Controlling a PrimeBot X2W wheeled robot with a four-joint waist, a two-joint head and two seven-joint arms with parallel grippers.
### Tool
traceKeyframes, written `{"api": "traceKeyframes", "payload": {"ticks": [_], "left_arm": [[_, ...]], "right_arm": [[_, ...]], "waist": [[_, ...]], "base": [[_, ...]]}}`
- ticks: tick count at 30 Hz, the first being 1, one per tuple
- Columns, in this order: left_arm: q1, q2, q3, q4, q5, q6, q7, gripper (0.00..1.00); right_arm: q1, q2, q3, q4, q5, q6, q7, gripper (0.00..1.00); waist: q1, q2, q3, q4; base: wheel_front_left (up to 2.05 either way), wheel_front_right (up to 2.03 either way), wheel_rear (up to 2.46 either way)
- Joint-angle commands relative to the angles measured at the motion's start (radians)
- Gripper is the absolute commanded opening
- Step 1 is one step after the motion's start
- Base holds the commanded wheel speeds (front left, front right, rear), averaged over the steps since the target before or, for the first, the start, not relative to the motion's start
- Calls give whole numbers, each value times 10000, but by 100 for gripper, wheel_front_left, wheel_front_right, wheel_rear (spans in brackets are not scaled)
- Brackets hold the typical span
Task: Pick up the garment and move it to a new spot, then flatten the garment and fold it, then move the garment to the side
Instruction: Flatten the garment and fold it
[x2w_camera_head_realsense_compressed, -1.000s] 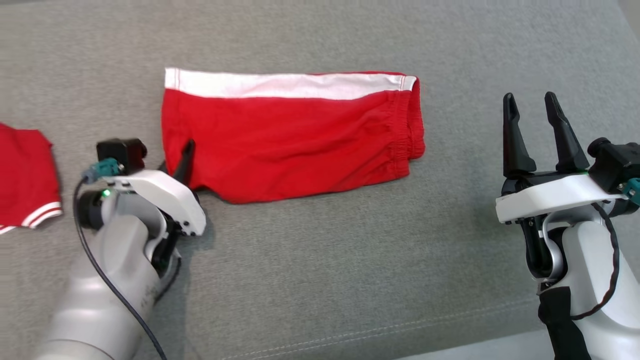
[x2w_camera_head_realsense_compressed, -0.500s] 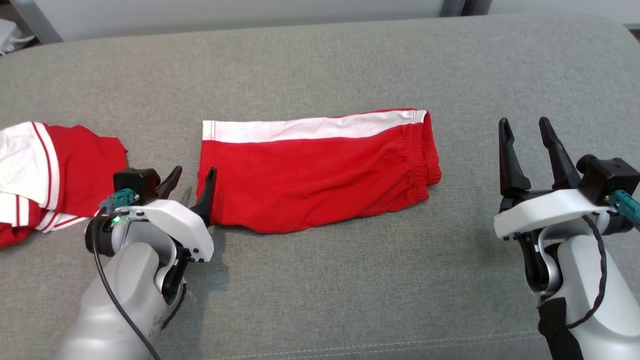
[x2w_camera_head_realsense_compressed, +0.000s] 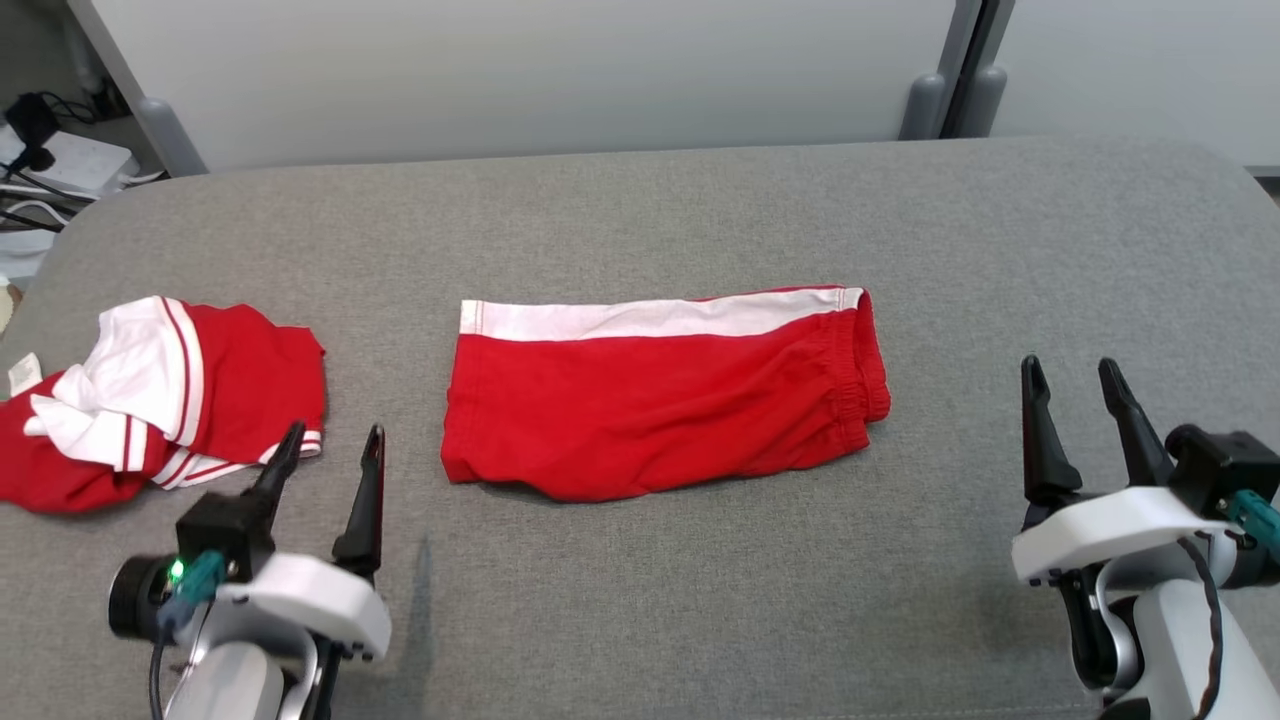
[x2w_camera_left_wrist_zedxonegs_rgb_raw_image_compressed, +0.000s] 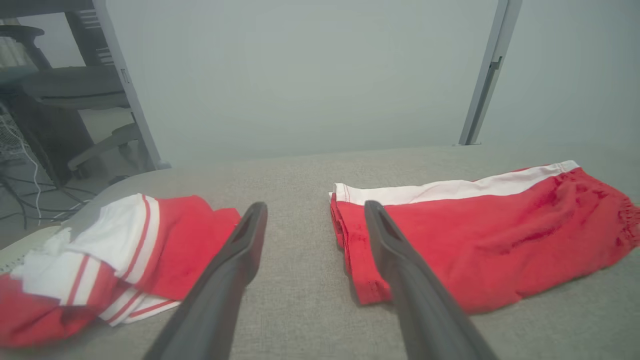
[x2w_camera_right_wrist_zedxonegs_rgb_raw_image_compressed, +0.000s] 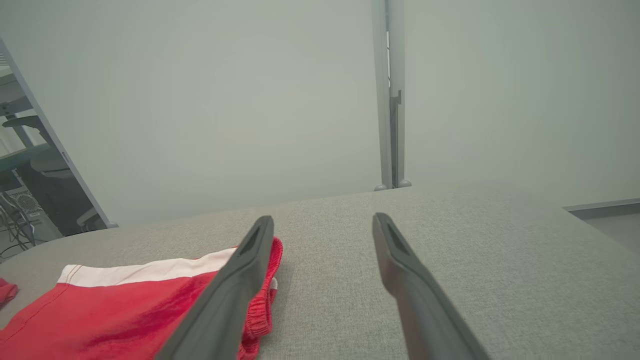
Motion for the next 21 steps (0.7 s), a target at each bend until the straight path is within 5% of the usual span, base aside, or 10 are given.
{"api": "traceKeyframes", "payload": {"ticks": [1, 10, 21], "left_arm": [[122, 106, 625, -573, 229, 1, -100, 100], [1328, -715, 1804, -1387, 1271, -821, -100, 100], [510, -1260, 2046, -1342, 1673, -1478, -101, 100]], "right_arm": [[50, 13, 195, -348, 19, 31, -103, 100], [12, 13, 353, -94, 255, 31, -103, 100], [-2138, 13, 44, 2259, 467, 31, -103, 100]], "waist": [[0, -1, -64, 83], [0, -1, 343, 703], [0, -1, 1416, 2323]], "base": [[0, 0, 0], [0, 0, 0], [0, 0, 0]]}}
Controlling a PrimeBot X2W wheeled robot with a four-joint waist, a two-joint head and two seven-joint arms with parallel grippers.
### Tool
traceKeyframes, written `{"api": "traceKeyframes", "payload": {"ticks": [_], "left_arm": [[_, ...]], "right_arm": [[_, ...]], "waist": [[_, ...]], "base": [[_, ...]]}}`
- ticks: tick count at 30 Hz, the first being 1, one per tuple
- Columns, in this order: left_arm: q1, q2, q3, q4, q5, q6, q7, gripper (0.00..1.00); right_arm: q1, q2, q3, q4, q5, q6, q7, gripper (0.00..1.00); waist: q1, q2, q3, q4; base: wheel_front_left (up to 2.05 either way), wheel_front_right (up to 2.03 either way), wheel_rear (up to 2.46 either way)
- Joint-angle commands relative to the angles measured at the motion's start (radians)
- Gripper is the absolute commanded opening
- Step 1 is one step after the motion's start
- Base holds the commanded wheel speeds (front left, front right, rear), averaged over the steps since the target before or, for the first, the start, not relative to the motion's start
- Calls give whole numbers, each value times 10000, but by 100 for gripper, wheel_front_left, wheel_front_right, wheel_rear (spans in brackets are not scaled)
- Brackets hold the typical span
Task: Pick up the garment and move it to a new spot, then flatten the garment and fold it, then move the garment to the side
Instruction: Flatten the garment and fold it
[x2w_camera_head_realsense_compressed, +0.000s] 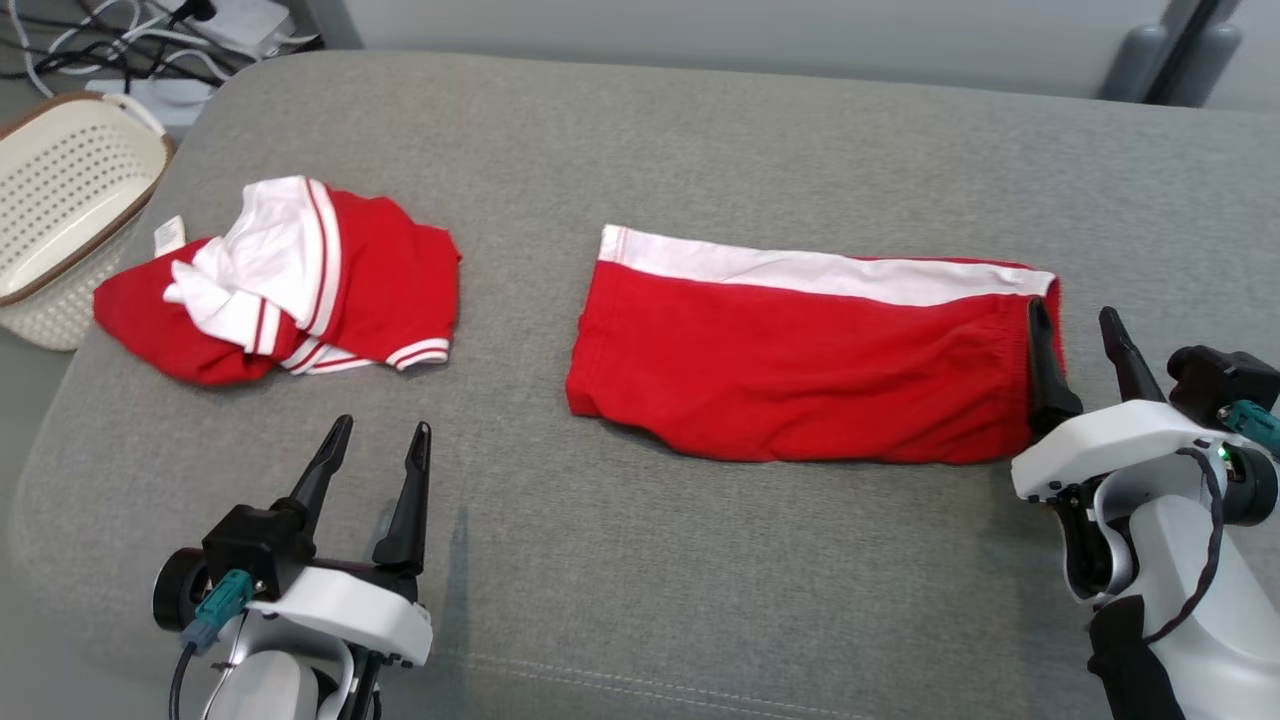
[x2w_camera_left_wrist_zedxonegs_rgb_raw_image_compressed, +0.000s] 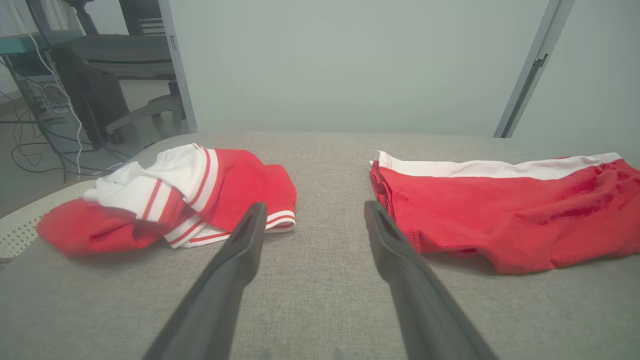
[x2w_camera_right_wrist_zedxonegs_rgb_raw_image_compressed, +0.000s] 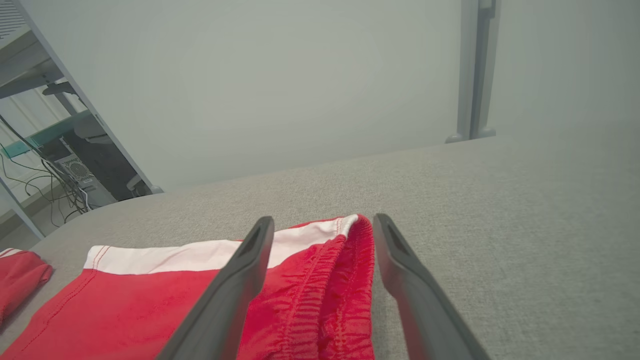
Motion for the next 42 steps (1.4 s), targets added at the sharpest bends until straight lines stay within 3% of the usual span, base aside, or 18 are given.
{"api": "traceKeyframes", "payload": {"ticks": [1, 6, 11, 19, 26, 27, 28, 29, 30, 36, 42], "left_arm": [[-385, 155, 313, -222, 55, -66, -101, 100], [-620, 50, 272, -97, -34, -139, -101, 100], [-678, 130, 195, -74, -179, -153, -101, 100], [-834, 213, -180, -161, -448, -155, -101, 100], [-800, 303, -394, 18, -588, -156, -101, 100], [-813, 301, -423, 38, -602, -156, -101, 100], [-824, 299, -446, 53, -615, -156, -101, 100], [-833, 297, -461, 65, -627, -156, -101, 100], [-837, 298, -472, 76, -639, -156, -101, 100], [-726, 278, -405, 120, -690, -156, -101, 100], [-428, 171, -289, 176, -712, -157, -101, 100]], "right_arm": [[-212, 16, 121, -55, -85, 31, -105, 100], [-594, 16, -859, 1140, -461, 31, -105, 100], [-630, 16, -912, 1974, 16, 31, -105, 100], [-315, 16, -1063, 1566, 269, 31, -105, 100], [-385, 16, 175, 2558, 1288, 31, -105, 100], [-458, 16, 479, 2675, 1566, 31, -105, 92], [-528, 16, 755, 2741, 1893, 31, -105, 50], [-587, 16, 969, 2749, 2126, 31, -105, 31], [-625, 16, 1129, 2752, 2287, 31, -105, 0], [-647, 16, 894, 2792, 2286, 31, -105, 0], [-320, -131, -514, 2255, 1343, 31, -105, 0]], "waist": [[0, 0, 448, 555], [0, 0, 795, 1094], [0, 0, 964, 1151], [0, 0, 1056, 1049], [0, 0, 1028, 939], [0, 0, 1021, 952], [0, 0, 1010, 966], [0, 0, 998, 976], [0, 0, 976, 987], [0, 0, 777, 977], [0, 0, 492, 714]], "base": [[0, 0, 0], [0, 0, 0], [0, 0, 0], [0, 0, 0], [0, 0, 0], [0, 0, 0], [0, 0, 0], [0, 0, 0], [0, 0, 0], [0, 0, 0], [0, 0, 0]]}}
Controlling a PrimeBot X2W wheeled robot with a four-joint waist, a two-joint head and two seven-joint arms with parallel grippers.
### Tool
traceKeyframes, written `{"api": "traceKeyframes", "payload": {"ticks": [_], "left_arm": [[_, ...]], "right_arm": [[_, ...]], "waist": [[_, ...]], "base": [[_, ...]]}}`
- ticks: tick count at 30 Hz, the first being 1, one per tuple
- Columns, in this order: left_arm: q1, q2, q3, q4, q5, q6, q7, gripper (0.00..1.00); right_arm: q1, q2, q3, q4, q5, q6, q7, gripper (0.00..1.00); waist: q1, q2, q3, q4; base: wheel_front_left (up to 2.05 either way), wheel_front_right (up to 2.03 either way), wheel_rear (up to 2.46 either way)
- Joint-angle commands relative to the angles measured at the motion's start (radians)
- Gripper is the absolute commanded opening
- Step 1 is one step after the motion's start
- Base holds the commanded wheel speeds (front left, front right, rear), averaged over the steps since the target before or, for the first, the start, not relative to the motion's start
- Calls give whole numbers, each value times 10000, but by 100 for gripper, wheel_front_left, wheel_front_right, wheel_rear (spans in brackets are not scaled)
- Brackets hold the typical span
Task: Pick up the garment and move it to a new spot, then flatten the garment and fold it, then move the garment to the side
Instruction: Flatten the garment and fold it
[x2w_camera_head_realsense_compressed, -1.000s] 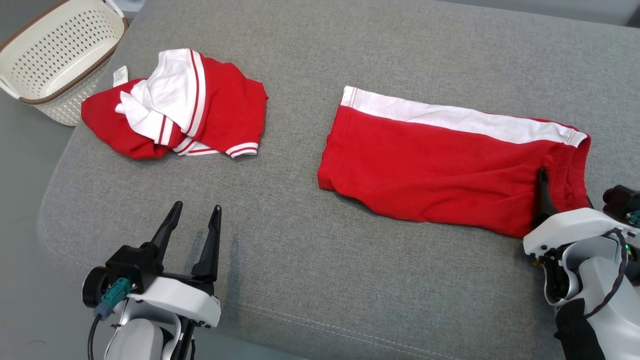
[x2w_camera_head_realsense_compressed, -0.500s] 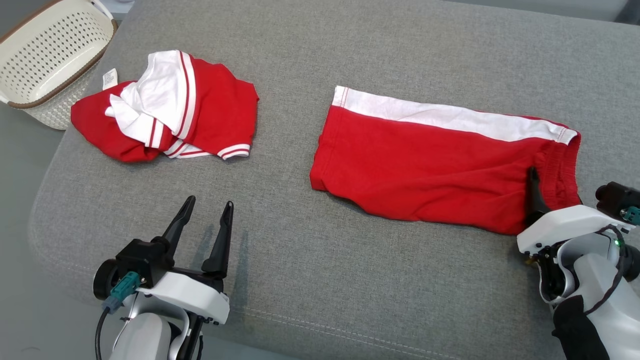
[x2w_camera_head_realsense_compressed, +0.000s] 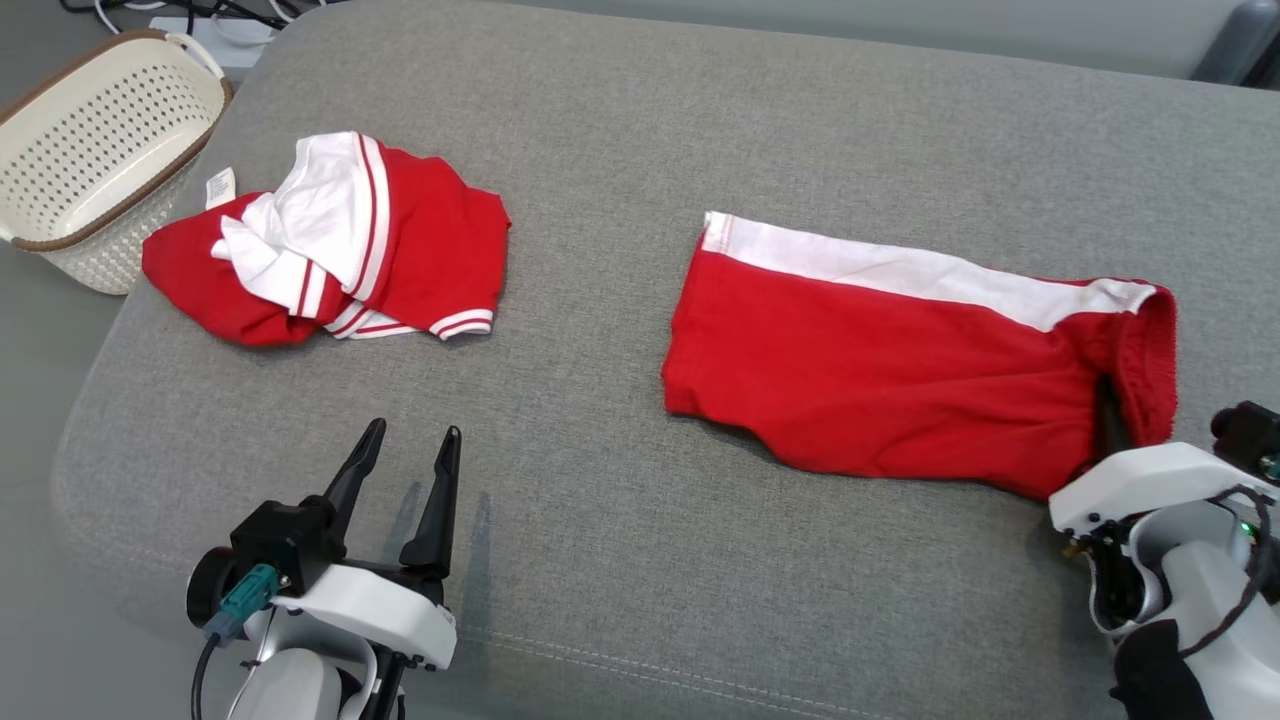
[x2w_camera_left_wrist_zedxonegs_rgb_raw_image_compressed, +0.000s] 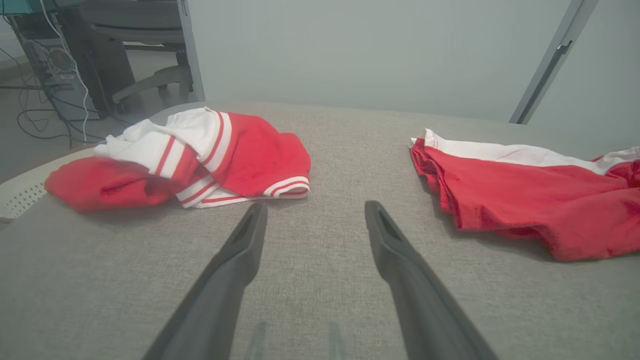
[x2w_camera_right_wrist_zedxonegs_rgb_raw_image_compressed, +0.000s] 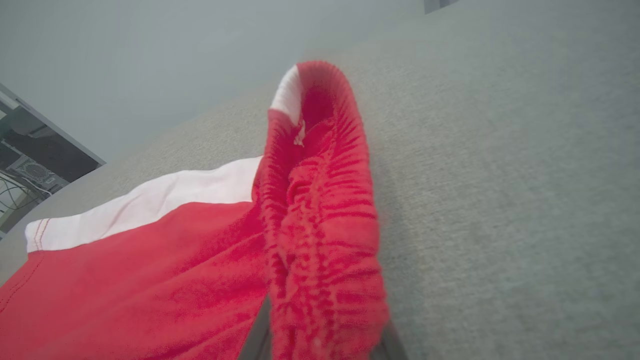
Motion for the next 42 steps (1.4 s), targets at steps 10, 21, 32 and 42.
{"api": "traceKeyframes", "payload": {"ticks": [10, 21, 32, 42], "left_arm": [[20, 11, 100, 0, -279, -71, -88, 100], [-288, -119, -813, -44, -619, -71, -88, 100], [-233, -126, -961, 121, -800, -71, -88, 100], [-139, -179, -201, -229, -535, -71, -88, 100]], "right_arm": [[-462, -2, 1649, -1626, -412, 40, 398, 0], [-1200, 92, 4862, -1412, 1169, 40, 1171, 0], [-2411, 94, 4952, 434, 1172, 40, 592, 100], [-2460, -286, 3355, -1308, 894, 40, 34, 100]], "waist": [[0, 0, -261, -513], [0, 0, -151, 768], [0, 0, -43, 1455], [0, 0, -352, 471]], "base": [[0, 0, 0], [0, 0, 0], [0, 0, 0], [0, 0, 0]]}}
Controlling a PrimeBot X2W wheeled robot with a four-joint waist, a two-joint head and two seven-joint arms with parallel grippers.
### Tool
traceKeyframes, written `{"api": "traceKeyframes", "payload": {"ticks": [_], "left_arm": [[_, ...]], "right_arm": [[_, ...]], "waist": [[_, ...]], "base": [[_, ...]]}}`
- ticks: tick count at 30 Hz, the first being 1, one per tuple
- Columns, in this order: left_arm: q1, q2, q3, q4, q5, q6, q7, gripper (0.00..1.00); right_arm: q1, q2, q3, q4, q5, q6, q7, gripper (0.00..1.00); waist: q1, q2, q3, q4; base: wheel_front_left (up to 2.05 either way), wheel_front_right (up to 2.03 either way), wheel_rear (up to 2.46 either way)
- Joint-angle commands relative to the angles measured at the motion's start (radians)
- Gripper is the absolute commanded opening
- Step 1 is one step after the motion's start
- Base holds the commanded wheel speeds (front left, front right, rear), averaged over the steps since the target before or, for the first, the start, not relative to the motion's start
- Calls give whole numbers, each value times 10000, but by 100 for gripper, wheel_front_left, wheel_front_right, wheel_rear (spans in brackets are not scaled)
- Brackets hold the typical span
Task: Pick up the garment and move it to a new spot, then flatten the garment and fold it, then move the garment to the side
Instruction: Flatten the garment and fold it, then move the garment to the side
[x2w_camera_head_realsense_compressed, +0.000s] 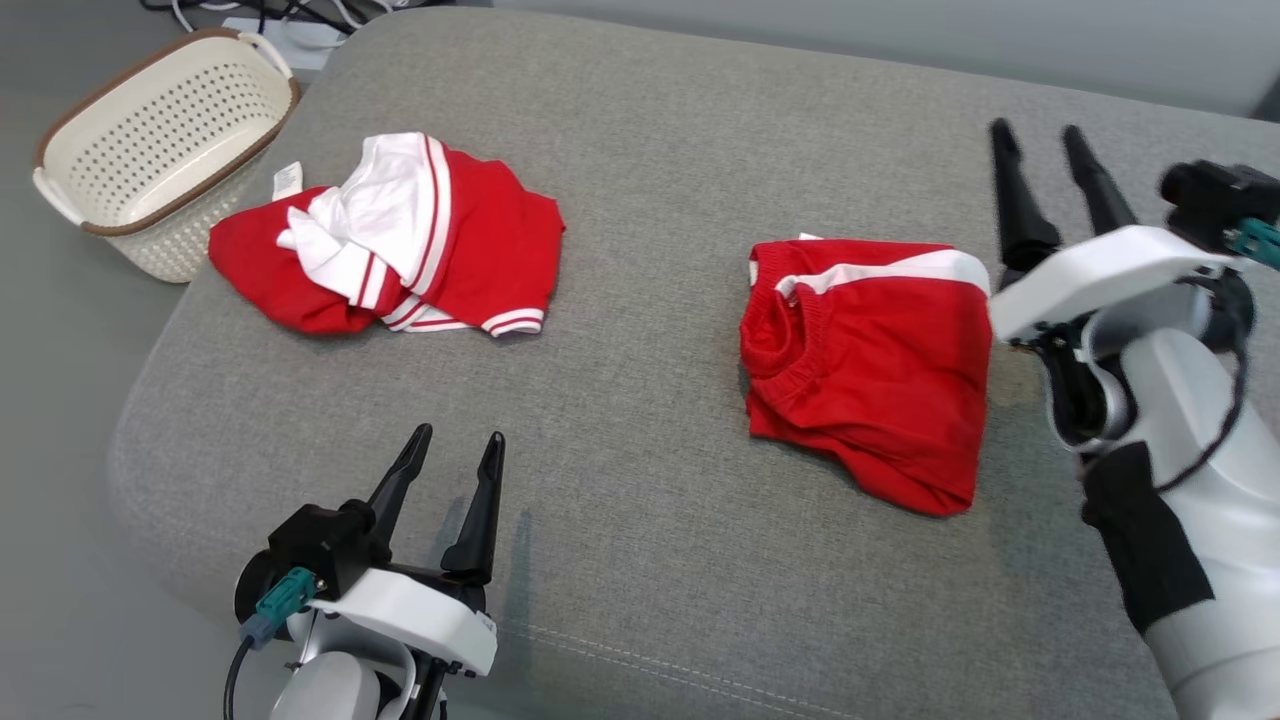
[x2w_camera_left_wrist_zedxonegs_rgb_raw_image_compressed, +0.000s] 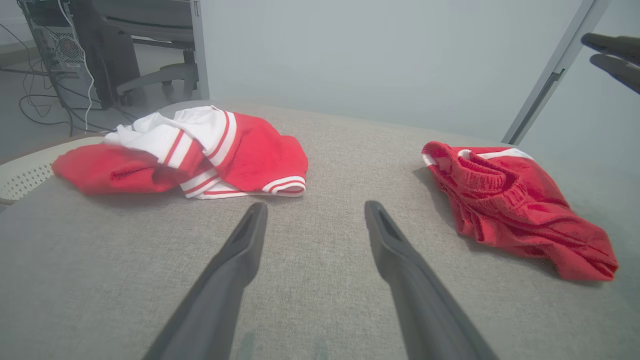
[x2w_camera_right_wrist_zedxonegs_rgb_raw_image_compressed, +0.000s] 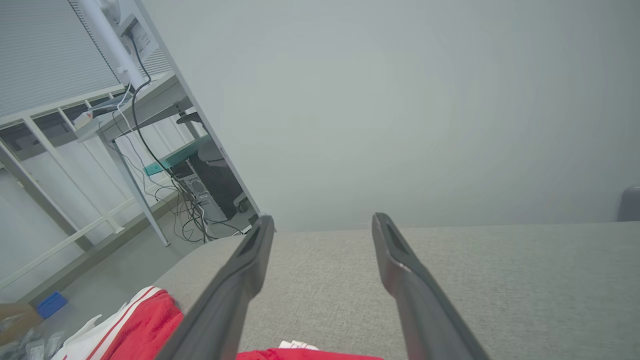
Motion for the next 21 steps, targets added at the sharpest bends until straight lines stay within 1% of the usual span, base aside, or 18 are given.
{"api": "traceKeyframes", "payload": {"ticks": [1, 3, 6, 8, 9, 12, 17, 18, 19, 20, 21], "left_arm": [[-230, 132, 358, -294, 73, -71, -88, 100], [-237, 107, 271, -370, 99, -71, -88, 100], [-280, 85, 148, -425, 110, -71, -88, 100], [-321, 78, 62, -443, 96, -71, -88, 100], [-329, 116, -79, -310, 88, -71, -88, 100], [-388, 236, -322, -132, 95, -71, -88, 100], [-492, 264, -359, -29, -108, -71, -88, 100], [-494, 261, -343, -25, -129, -71, -88, 100], [-490, 260, -337, -29, -144, -71, -88, 100], [-485, 257, -330, -29, -156, -71, -88, 100], [-484, 255, -329, -29, -166, -71, -88, 100]], "right_arm": [[393, 46, 14, -220, -62, 42, -116, 100], [1085, -101, -407, -331, -278, 42, -124, 100], [1983, 74, -667, -373, -206, 42, -127, 100], [2350, 214, -582, -406, -86, 42, -129, 100], [2662, 366, -364, -368, 89, 42, -130, 100], [2754, 443, -279, -143, 260, 42, -131, 100], [2491, 493, -193, 759, 394, 42, -132, 100], [2426, 496, -139, 846, 409, 42, -132, 95], [2365, 499, -115, 911, 437, 42, -132, 75], [2310, 501, -80, 959, 461, 42, -132, 44], [2264, 502, -25, 971, 486, 42, -132, 0]], "waist": [[0, 0, -74, -194], [0, 0, -55, -276], [0, 0, 47, -319], [0, 0, 135, -284], [0, 0, 207, -156], [0, 0, 248, 29], [0, 0, 357, 381], [0, 0, 375, 413], [0, 0, 390, 440], [0, 0, 404, 465], [0, 0, 413, 484]], "base": [[0, 0, 0], [0, 0, 0], [0, 0, 0], [0, 0, 0], [0, 0, 0], [0, 0, 0], [0, 0, 0], [0, 0, 0], [0, 0, 0], [0, 0, 0], [0, 0, 0]]}}
